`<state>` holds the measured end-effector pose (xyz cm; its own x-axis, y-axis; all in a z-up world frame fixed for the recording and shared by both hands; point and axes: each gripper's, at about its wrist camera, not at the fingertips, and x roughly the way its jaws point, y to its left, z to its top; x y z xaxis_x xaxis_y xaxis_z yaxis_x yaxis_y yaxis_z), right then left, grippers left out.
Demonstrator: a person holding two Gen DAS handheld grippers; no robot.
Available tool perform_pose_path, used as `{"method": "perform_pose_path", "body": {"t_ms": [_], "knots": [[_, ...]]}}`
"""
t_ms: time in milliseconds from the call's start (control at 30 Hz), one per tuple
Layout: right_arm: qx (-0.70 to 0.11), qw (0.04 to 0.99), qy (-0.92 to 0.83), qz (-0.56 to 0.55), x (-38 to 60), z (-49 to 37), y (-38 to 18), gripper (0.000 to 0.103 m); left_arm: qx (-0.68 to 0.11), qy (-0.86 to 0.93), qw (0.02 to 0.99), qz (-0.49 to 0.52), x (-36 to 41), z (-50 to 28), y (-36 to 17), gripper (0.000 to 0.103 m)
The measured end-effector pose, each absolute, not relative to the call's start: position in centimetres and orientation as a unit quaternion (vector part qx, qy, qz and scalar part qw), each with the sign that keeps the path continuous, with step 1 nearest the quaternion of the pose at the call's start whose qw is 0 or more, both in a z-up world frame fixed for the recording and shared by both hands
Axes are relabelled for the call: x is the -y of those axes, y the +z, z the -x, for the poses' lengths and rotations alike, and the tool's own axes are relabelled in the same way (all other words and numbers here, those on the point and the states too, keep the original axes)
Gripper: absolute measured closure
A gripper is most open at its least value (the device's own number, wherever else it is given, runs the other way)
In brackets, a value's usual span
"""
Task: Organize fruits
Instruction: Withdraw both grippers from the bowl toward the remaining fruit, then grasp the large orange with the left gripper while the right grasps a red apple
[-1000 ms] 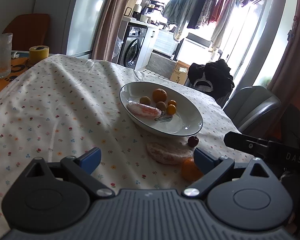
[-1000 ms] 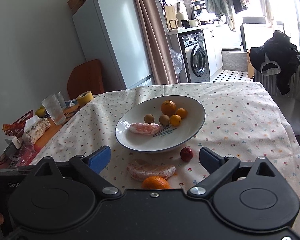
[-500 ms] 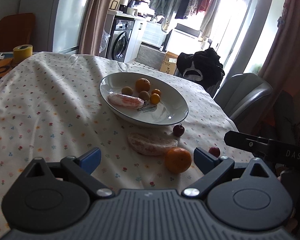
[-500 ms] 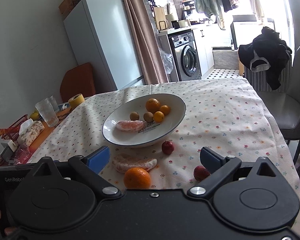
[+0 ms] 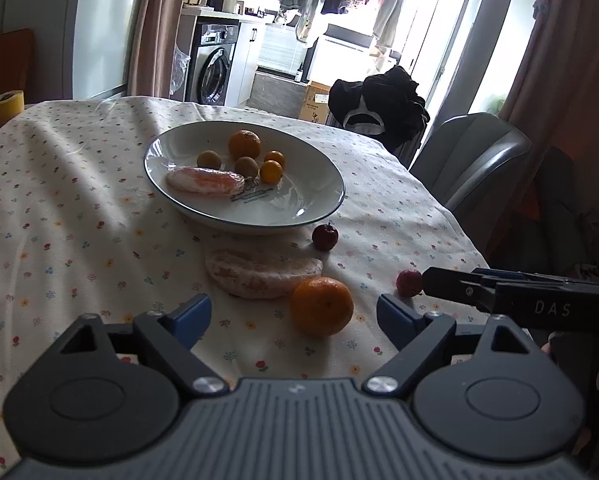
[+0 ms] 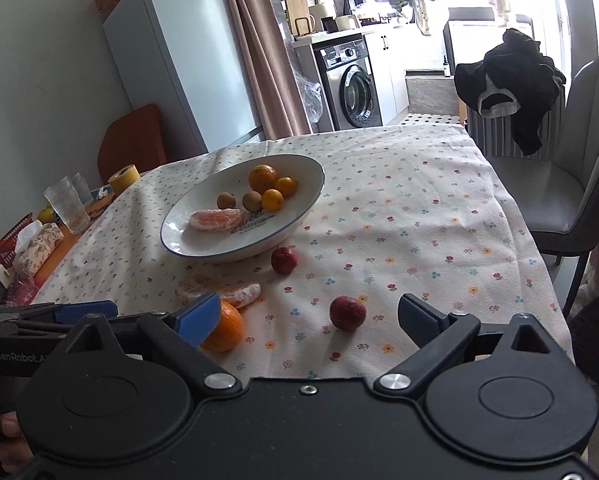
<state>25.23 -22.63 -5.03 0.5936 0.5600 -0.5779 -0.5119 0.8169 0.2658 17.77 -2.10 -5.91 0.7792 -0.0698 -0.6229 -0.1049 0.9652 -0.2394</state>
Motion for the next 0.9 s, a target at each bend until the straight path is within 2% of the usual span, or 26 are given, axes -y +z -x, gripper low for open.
{"method": "perform_pose_path", "body": {"t_ms": [67,500,667,800,867,900], "knots": [[-0.34,0.892,0.295,-0.034,22.8,-25.5,-5.4,0.01,-0.336,0.008,0.932,0.133,2.3,-18.2,-6.2,0.023],[-0.36,0.885,0.294,-0.024,23.1,-26.9,-7.5,0.02,-0.36,0.002,0.924,0.133,3.7,-20.9,-7.9,0.04],[-0.363,0.882,0.3,-0.021,23.0,-27.2,-7.9,0.025,-0.367,0.007,0.92,0.136,3.6,-21.5,-8.3,0.05],[-0.363,0.881,0.304,-0.022,23.0,-27.4,-8.0,0.026,-0.367,0.008,0.921,0.129,3.9,-21.7,-8.5,0.051],[-0.363,0.88,0.305,-0.021,23.0,-27.5,-8.1,0.026,-0.363,0.01,0.923,0.127,4.0,-21.7,-8.6,0.06],[-0.364,0.88,0.305,-0.021,23.0,-27.5,-8.2,0.027,-0.362,0.007,0.923,0.13,3.9,-21.6,-8.6,0.061]]}}
